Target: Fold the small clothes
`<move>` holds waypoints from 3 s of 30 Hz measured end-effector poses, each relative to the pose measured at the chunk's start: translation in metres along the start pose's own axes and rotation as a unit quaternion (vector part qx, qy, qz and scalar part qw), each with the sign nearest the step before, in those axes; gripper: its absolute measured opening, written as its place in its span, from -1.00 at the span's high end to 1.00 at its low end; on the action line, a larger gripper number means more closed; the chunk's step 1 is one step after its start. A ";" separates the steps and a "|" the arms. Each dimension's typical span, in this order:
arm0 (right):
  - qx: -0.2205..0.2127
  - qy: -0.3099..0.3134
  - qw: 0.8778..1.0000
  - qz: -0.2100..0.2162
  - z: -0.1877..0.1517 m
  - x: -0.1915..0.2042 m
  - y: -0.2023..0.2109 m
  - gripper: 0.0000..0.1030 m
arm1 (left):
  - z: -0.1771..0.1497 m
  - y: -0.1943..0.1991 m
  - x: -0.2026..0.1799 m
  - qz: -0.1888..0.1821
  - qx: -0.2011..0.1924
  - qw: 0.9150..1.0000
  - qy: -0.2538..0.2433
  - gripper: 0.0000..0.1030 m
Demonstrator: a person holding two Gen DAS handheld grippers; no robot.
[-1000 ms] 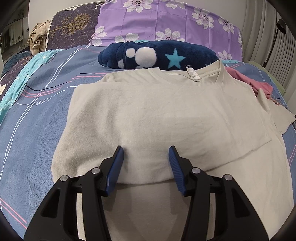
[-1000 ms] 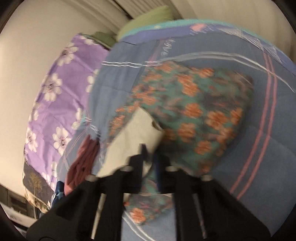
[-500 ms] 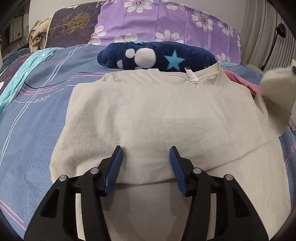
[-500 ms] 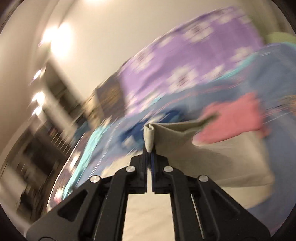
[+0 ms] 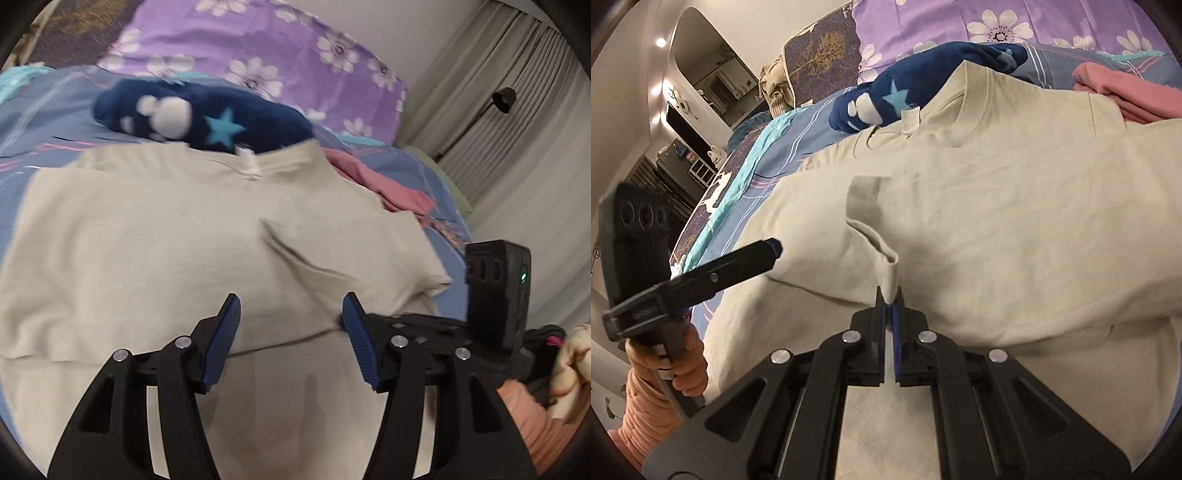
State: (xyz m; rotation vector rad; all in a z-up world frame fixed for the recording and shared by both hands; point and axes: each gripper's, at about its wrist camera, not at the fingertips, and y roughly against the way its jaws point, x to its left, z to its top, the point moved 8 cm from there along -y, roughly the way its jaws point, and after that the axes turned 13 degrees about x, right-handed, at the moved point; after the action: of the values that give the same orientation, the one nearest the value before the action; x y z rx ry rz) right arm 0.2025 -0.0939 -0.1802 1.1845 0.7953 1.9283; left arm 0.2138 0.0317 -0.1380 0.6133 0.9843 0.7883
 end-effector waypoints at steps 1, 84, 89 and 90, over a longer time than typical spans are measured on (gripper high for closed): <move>-0.004 0.004 1.000 -0.003 0.001 -0.001 0.000 0.94 | 0.002 -0.008 -0.005 -0.006 0.008 1.000 0.003 -0.32; -0.085 -0.089 0.978 -0.170 -0.006 -0.082 0.130 0.43 | -0.004 0.024 0.115 0.282 -0.017 0.959 -0.025 0.20; -0.061 -0.169 0.978 -0.107 0.052 -0.150 0.102 0.38 | -0.005 0.023 0.113 0.296 -0.016 0.955 -0.031 0.20; -0.050 -0.181 0.977 -0.099 0.063 -0.162 0.091 0.30 | -0.005 0.023 0.113 0.299 -0.016 0.954 -0.033 0.19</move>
State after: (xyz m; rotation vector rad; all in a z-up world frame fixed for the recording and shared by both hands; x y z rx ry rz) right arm 0.2875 -0.2698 -0.1591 1.2919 0.5888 1.5149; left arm 0.2398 0.1368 -0.1777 0.9215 0.7224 1.3056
